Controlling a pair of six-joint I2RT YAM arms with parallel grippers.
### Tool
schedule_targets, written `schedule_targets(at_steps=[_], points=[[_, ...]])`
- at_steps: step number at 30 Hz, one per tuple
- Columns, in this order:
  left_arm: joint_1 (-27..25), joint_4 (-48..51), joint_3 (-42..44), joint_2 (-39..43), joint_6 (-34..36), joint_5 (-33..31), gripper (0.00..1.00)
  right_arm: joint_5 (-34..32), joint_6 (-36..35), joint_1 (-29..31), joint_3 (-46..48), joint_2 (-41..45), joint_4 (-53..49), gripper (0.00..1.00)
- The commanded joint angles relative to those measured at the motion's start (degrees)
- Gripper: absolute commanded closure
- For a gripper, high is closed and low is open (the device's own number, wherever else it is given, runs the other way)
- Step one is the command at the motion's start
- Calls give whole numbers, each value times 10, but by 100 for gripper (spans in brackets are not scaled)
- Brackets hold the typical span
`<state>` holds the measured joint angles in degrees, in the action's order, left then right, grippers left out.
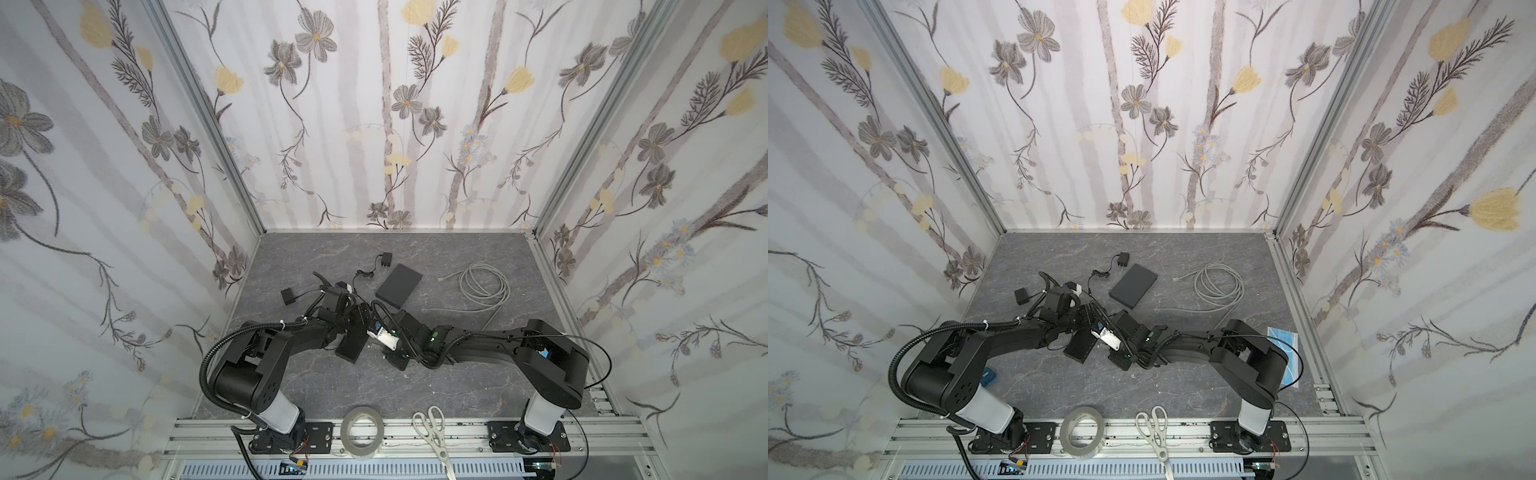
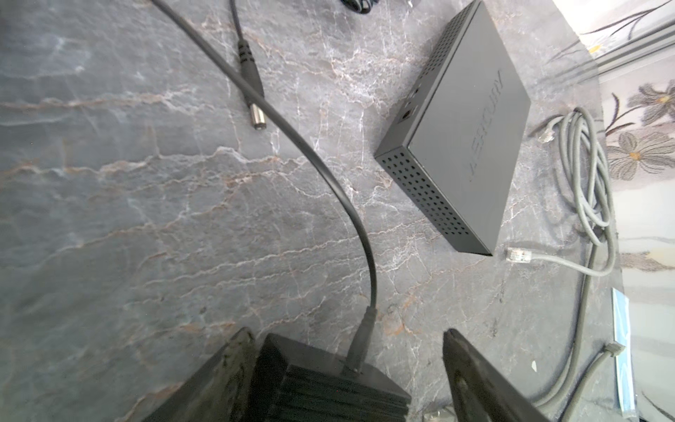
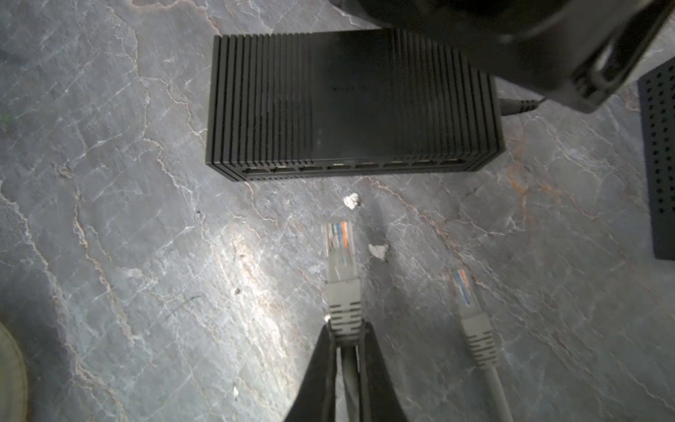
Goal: Insert the plug into the switch port
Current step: 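Bring the ethernet plug to the ribbed switch's port with the right gripper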
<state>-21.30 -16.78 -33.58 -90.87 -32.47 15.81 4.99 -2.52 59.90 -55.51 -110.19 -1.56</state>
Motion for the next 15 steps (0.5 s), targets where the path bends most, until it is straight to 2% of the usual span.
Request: schedule_targets(at_steps=[1, 7, 15], points=[[0, 73, 29, 4, -40, 13, 17, 12, 11, 5, -5, -8, 35, 100], [0, 78, 45, 1, -53, 6, 13, -3, 18, 14, -6, -15, 34, 100], [0, 61, 74, 8, -60, 25, 14, -36, 25, 16, -5, -23, 31, 100]])
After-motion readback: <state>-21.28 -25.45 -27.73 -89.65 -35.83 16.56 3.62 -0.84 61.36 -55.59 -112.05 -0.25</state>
